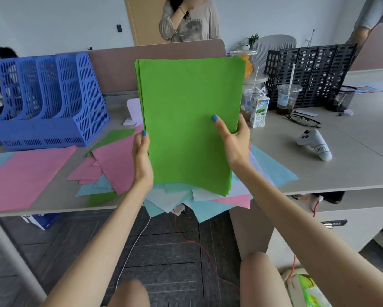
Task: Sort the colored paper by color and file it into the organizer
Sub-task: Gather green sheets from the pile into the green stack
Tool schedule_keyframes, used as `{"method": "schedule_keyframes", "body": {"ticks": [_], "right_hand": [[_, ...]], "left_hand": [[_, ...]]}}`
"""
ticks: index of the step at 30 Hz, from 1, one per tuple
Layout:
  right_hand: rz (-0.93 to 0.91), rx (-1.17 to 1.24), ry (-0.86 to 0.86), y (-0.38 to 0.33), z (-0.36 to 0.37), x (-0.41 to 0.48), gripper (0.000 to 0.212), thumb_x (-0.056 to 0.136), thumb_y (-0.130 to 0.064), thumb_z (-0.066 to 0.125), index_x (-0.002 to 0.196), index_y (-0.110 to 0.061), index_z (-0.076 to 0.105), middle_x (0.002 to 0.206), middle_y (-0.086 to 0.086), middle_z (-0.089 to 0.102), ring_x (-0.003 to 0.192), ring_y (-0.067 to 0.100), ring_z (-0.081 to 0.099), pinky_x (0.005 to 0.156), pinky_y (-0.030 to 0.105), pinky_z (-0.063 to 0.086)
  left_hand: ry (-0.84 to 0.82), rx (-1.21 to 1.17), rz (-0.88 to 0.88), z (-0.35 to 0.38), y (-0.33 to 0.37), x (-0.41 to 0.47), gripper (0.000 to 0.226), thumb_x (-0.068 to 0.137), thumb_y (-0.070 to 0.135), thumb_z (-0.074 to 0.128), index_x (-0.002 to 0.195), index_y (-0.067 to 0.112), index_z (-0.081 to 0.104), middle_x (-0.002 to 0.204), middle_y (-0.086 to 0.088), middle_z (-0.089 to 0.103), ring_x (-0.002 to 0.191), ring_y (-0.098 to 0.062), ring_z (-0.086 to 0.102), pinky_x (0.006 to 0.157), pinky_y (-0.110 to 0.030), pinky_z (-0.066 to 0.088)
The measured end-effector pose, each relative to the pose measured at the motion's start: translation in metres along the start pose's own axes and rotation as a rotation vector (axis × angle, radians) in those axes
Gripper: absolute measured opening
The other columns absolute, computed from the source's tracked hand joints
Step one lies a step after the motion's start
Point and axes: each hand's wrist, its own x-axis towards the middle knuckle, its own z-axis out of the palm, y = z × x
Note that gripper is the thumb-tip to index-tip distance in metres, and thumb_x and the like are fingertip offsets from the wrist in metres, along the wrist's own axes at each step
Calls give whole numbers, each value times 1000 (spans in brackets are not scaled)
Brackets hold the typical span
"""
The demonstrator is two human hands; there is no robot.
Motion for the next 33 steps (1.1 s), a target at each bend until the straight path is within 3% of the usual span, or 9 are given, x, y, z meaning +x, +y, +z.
{"method": "schedule_keyframes", "body": {"ticks": [2, 5, 15, 18, 21, 24, 26, 30, 33], "right_hand": [[-33, -11, 3, -2, 2, -4, 45, 85, -19, 71, 122, -4, 50, 95, -22, 50, 87, -18, 53, 77, -5, 33], [-93, -29, 23, -6, 1, -3, 45, 84, -18, 72, 116, 6, 50, 86, -17, 50, 83, -10, 54, 69, 3, 36], [-86, 12, -74, -37, 3, 12, 30, 80, -19, 75, 106, -14, 61, 101, -2, 70, 93, 10, 66, 84, 25, 53], [-36, 73, -114, -43, 5, 15, 27, 81, -16, 74, 105, -16, 61, 100, -3, 70, 90, 10, 68, 80, 23, 54], [38, 93, -175, -44, 6, 16, 27, 80, -16, 75, 103, -16, 63, 100, 1, 72, 90, 13, 70, 79, 26, 56], [92, 94, -187, -40, 3, 15, 21, 81, -13, 74, 100, -13, 65, 94, 2, 72, 85, 17, 71, 77, 31, 58], [140, 92, -202, -36, 1, 16, 18, 82, -9, 72, 99, -10, 66, 86, -1, 73, 77, 14, 71, 70, 28, 57], [200, 81, -296, -31, 10, 19, 14, 82, -2, 68, 96, -6, 68, 80, -2, 74, 72, 14, 70, 66, 27, 55], [259, 111, -362, -26, 31, 17, 13, 80, -1, 67, 91, -7, 69, 80, 2, 74, 71, 18, 69, 71, 31, 57]], "left_hand": [[-17, 28, 5, -1, -1, -2, 33, 101, 35, 40, 131, 27, 46, 130, 24, 46, 112, 13, 38, 102, -20, 23], [1, -10, -5, -6, 1, -1, 19, 94, 35, 47, 85, 18, 49, 79, 5, 49, 75, -6, 46, 83, -32, 33], [-45, -21, 196, -11, 54, 19, 16, 85, 24, 54, 75, 22, 42, 60, 20, 43, 61, 0, 35, 62, -25, 25], [-78, -41, 200, -10, 65, 23, 6, 87, 20, 56, 88, 23, 50, 76, 24, 56, 72, 4, 50, 73, -21, 36], [-152, 11, 212, -4, 70, 20, 29, 93, 10, 54, 122, 4, 51, 103, 13, 60, 90, 9, 56, 89, -18, 44], [-129, 67, 202, -1, 68, 15, 52, 98, 11, 47, 145, 0, 26, 129, 11, 50, 113, 16, 47, 100, -9, 32], [-104, 82, 165, -3, 65, 17, 61, 100, 17, 44, 150, 2, 11, 155, 3, 23, 140, -2, 22, 107, -14, 18], [-53, 155, 202, -20, 75, 26, 53, 100, 15, 44, 145, -5, 22, 152, -4, 22, 140, -14, 23, 108, -14, 22], [-21, 160, 222, -44, 85, 34, 39, 100, 15, 44, 139, 12, 35, 142, 6, 36, 128, 1, 31, 103, -17, 22]]}}
